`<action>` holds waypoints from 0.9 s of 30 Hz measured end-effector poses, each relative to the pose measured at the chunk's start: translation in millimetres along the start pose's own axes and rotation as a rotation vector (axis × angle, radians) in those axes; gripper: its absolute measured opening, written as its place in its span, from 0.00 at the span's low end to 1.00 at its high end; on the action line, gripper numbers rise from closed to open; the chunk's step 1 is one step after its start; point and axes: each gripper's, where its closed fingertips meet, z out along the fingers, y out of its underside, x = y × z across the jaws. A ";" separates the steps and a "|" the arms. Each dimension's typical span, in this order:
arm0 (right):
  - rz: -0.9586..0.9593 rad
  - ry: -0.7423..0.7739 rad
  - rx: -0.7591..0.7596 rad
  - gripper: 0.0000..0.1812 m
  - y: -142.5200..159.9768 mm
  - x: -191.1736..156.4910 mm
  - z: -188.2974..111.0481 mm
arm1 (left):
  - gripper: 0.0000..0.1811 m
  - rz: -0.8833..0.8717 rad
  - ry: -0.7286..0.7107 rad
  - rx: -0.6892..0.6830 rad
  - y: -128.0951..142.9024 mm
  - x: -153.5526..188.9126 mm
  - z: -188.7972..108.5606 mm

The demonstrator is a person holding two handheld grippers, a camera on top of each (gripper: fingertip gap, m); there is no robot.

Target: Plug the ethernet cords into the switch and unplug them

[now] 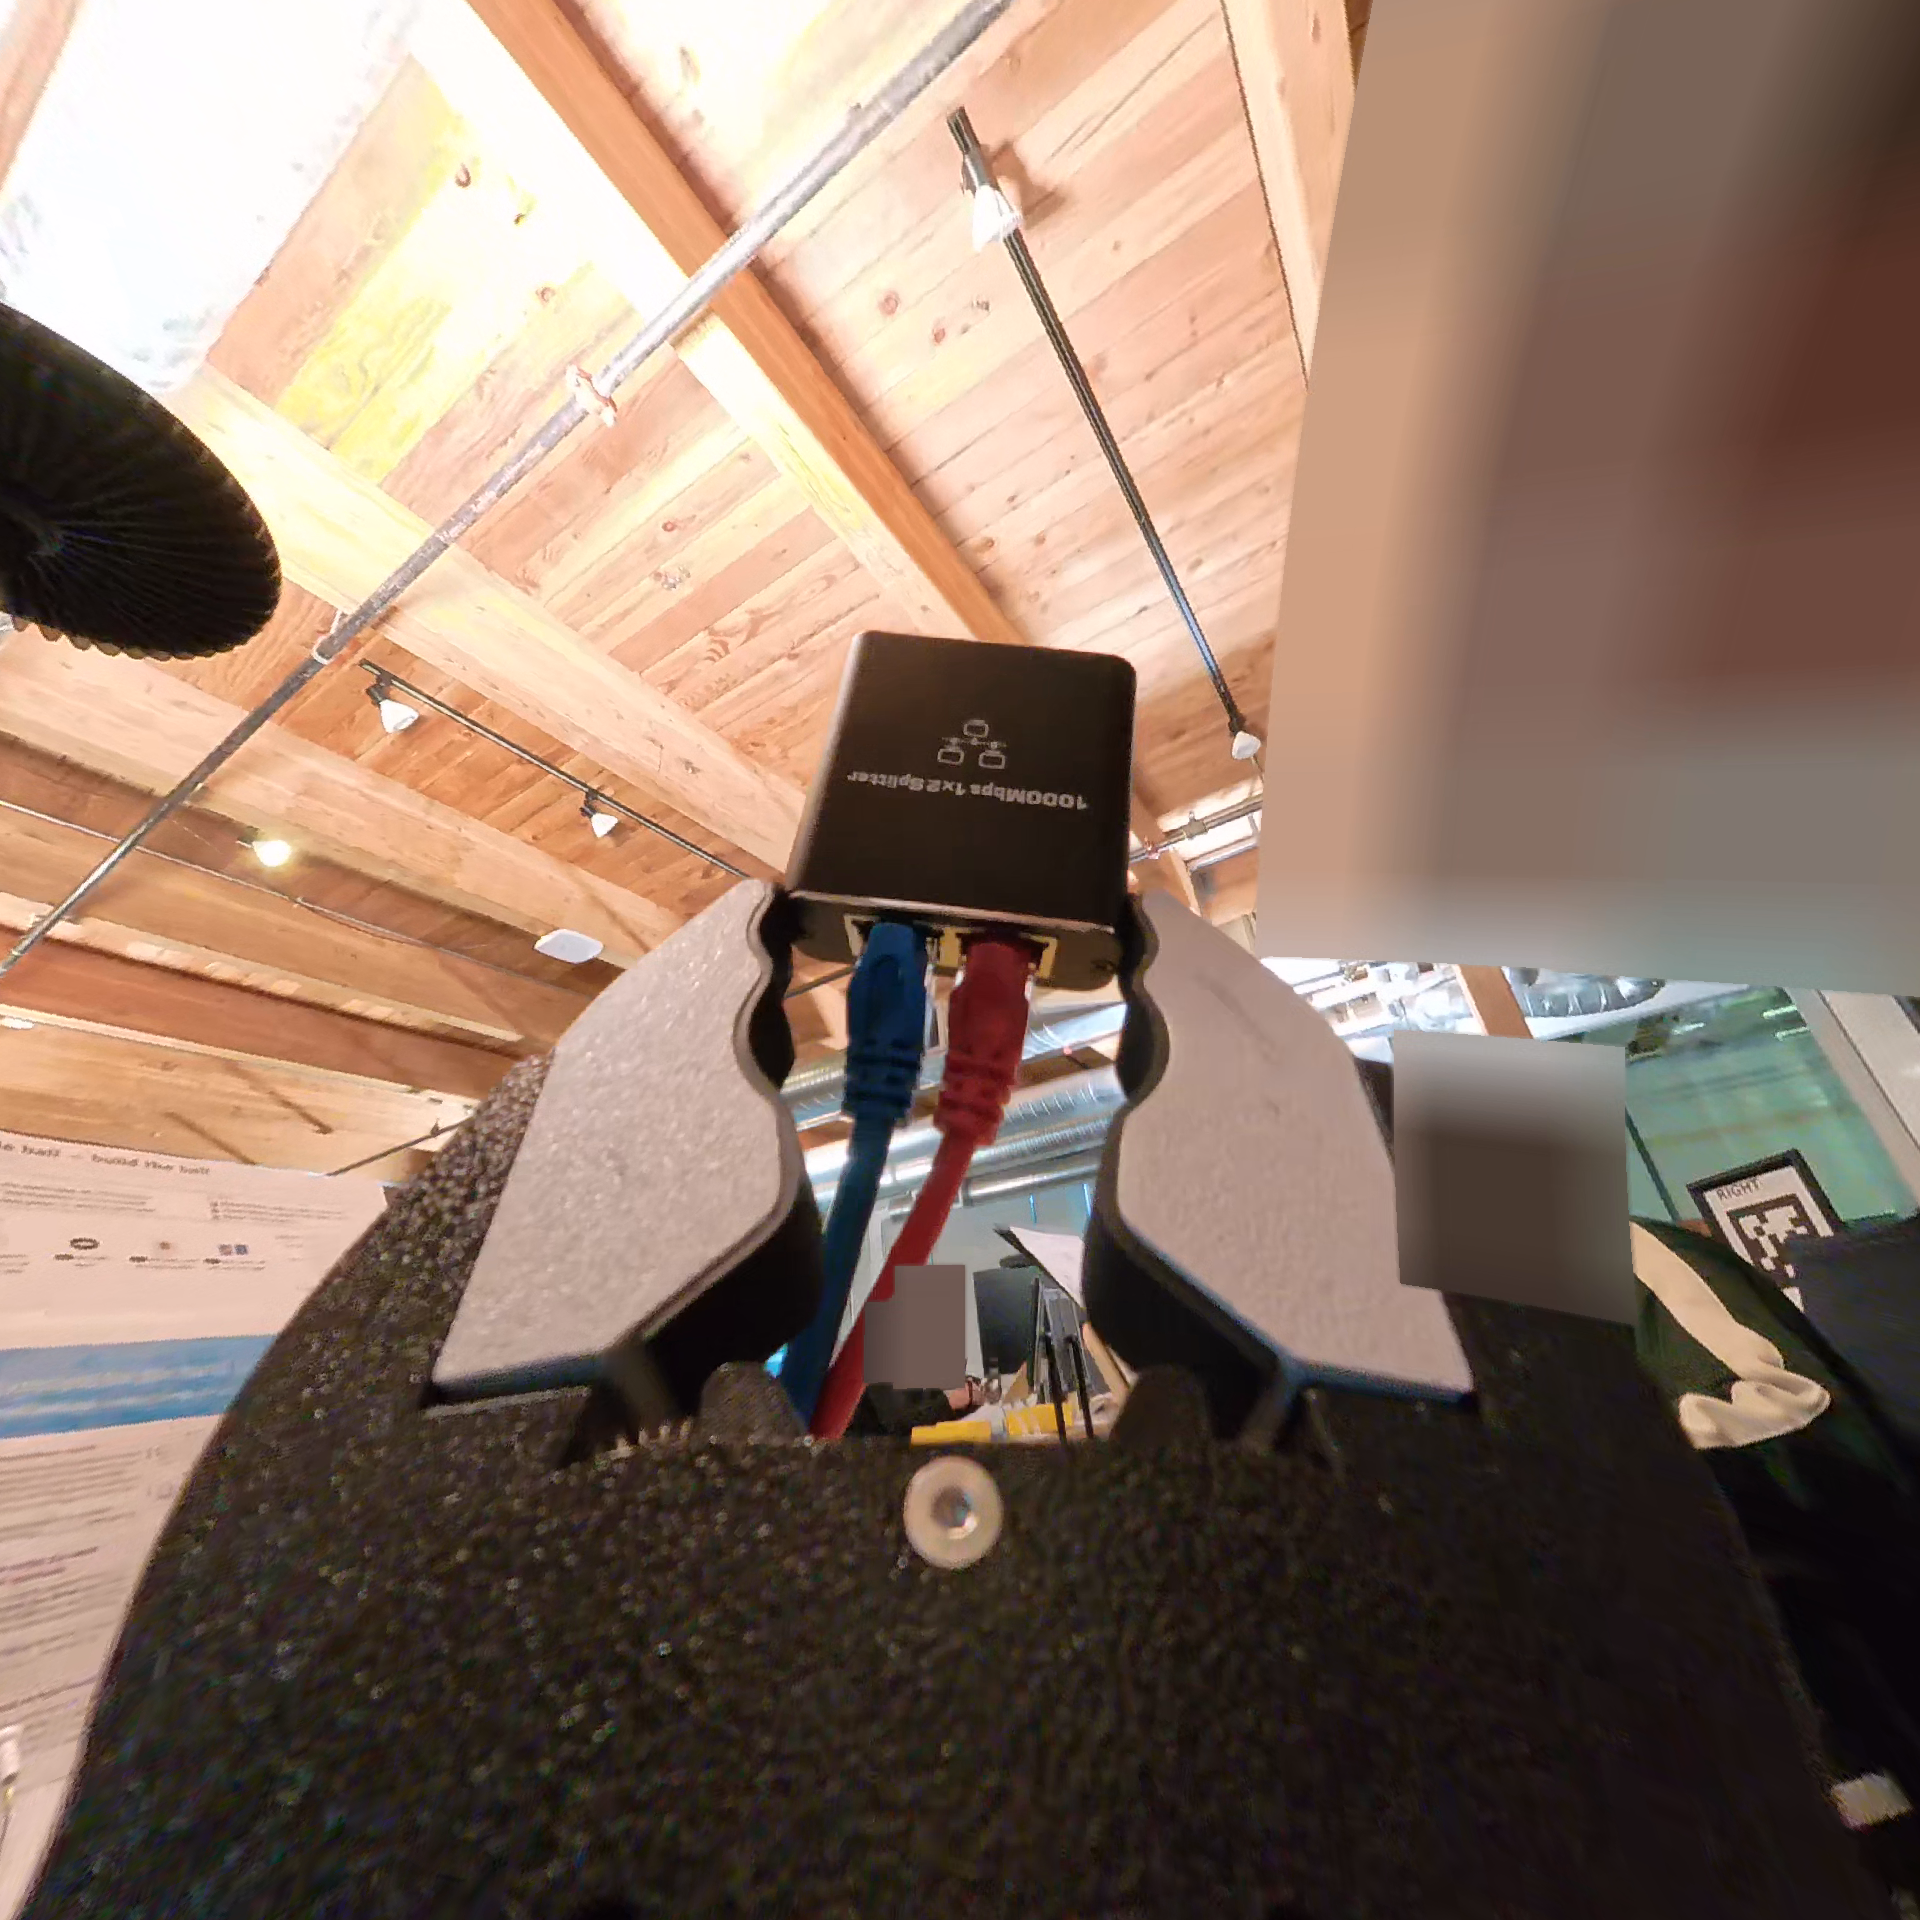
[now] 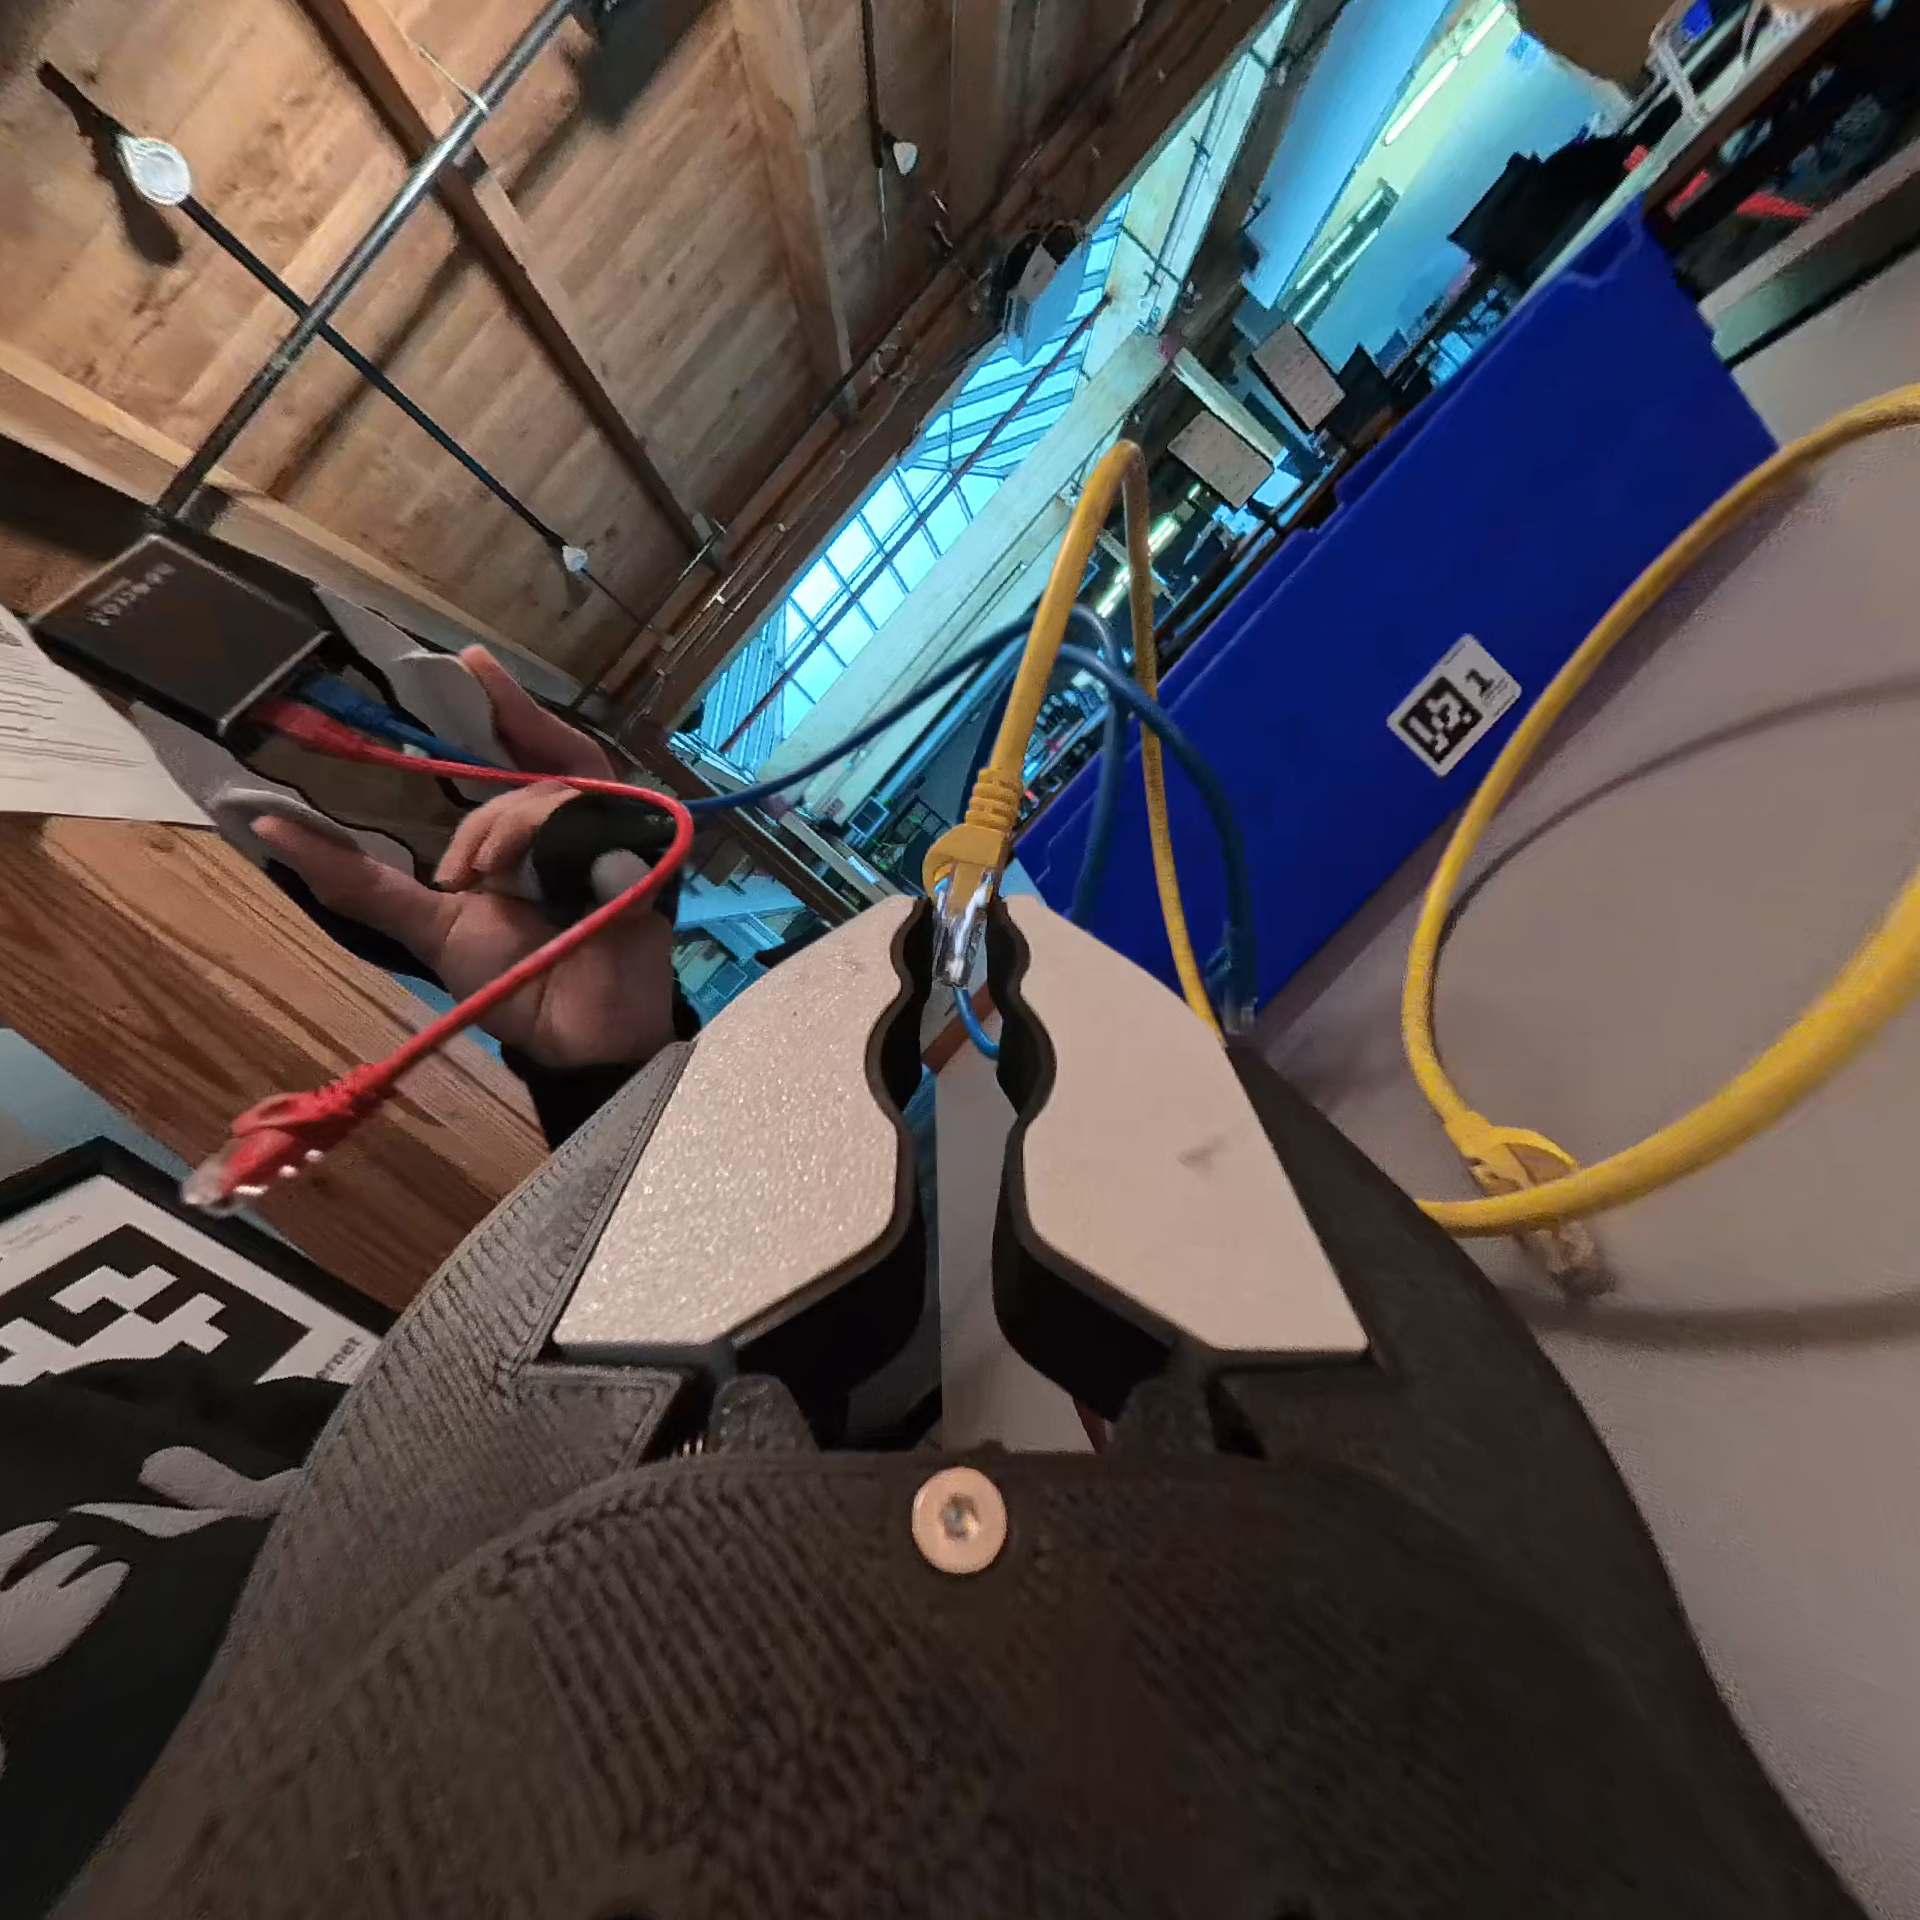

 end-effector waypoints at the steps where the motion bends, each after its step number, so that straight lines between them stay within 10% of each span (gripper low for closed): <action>1: 0.006 0.007 -0.001 0.06 2.5 3.1 0.9 | 0.33 -0.007 0.003 0.015 -3.5 0.7 -0.1; 11: -0.028 0.094 0.001 0.06 -4.7 17.3 -4.8 | 0.33 0.046 0.012 -0.045 -20.9 12.3 8.6; 27: -0.871 0.237 0.070 0.06 -191.1 -142.4 -78.4 | 0.33 -0.033 -0.043 -0.681 154.5 1.3 -14.7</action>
